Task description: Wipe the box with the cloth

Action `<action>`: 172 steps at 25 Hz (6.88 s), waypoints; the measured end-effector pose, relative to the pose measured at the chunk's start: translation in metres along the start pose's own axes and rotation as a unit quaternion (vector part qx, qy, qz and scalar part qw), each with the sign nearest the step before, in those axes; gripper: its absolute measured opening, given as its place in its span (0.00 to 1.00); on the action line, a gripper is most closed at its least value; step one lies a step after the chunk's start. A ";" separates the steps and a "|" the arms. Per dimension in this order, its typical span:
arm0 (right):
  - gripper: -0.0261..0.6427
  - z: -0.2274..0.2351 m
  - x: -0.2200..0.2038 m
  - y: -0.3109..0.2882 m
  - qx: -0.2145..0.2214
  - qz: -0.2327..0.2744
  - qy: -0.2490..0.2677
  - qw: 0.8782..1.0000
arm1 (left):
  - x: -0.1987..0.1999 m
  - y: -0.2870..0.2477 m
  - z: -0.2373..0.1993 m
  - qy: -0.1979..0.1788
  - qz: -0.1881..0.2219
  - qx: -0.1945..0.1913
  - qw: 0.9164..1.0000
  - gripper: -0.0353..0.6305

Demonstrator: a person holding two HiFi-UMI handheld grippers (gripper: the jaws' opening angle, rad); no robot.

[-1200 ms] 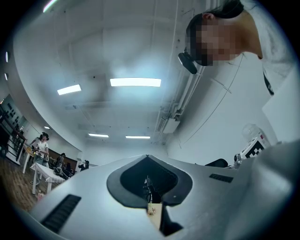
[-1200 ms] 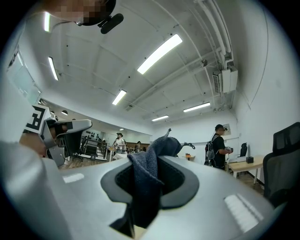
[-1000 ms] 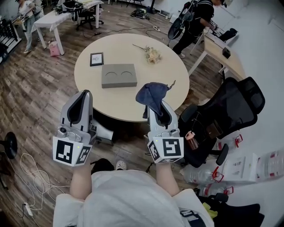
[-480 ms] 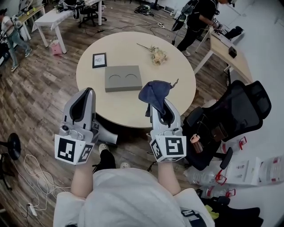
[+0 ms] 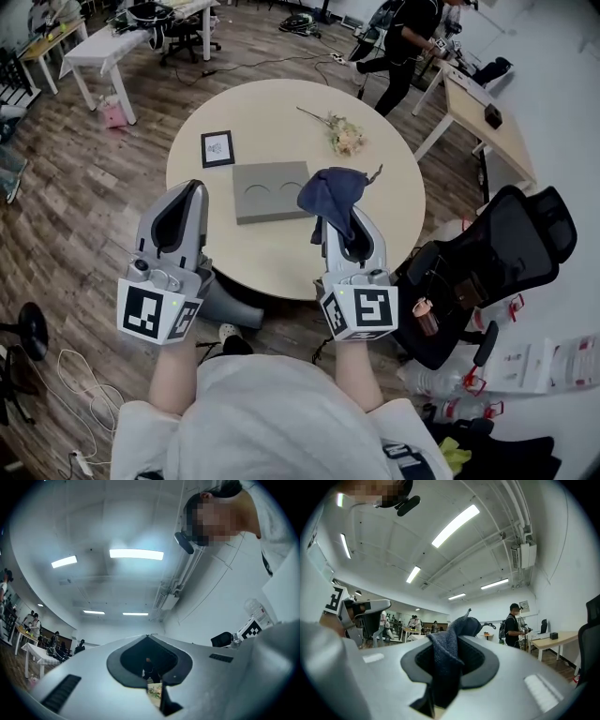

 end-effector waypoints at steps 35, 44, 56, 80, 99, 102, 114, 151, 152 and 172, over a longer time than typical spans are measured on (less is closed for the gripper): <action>0.17 -0.033 -0.101 -0.182 -0.006 -0.150 -0.079 0.985 | -0.095 -0.034 -0.127 0.046 -0.064 -0.039 0.996 0.06; 0.17 -0.038 -0.156 -0.226 0.062 -0.221 -0.110 0.967 | -0.101 -0.034 -0.118 0.032 -0.076 0.010 0.997 0.06; 0.17 -0.059 -0.237 -0.259 0.108 -0.313 -0.122 0.936 | -0.111 -0.013 -0.125 0.021 -0.117 0.075 0.990 0.06; 0.37 -0.071 -0.341 -0.280 0.112 -0.464 -0.068 0.876 | -0.130 0.006 -0.159 0.013 -0.152 0.145 0.978 0.06; 0.18 -0.003 -0.346 -0.271 0.060 -0.467 -0.097 0.877 | -0.144 -0.024 -0.148 0.024 -0.154 0.113 0.981 0.06; 0.18 0.021 -0.345 -0.266 0.040 -0.466 -0.090 0.879 | -0.147 -0.032 -0.142 0.027 -0.154 0.104 0.982 0.06; 0.18 0.106 -0.337 -0.239 -0.039 -0.471 -0.080 0.877 | -0.156 -0.061 -0.120 0.033 -0.150 0.073 0.985 0.06; 0.18 -0.042 -0.334 -0.220 0.088 -0.491 -0.095 0.861 | -0.136 -0.038 -0.126 0.033 -0.134 0.079 0.987 0.06; 0.18 -0.036 -0.334 -0.218 0.084 -0.491 -0.095 0.862 | -0.136 -0.040 -0.125 0.033 -0.134 0.077 0.987 0.06; 0.17 0.025 -0.328 -0.197 0.046 -0.468 -0.133 0.872 | -0.139 -0.054 -0.103 0.033 -0.132 0.056 0.989 0.06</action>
Point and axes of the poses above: the fingertips, and each gripper's own axes: y backward along the fingers, z to its right, x out of its top, the point moved 6 cm from there along y, backward along the fingers, and after that the axes turned 4 degrees about z, right-handed, at the moved point
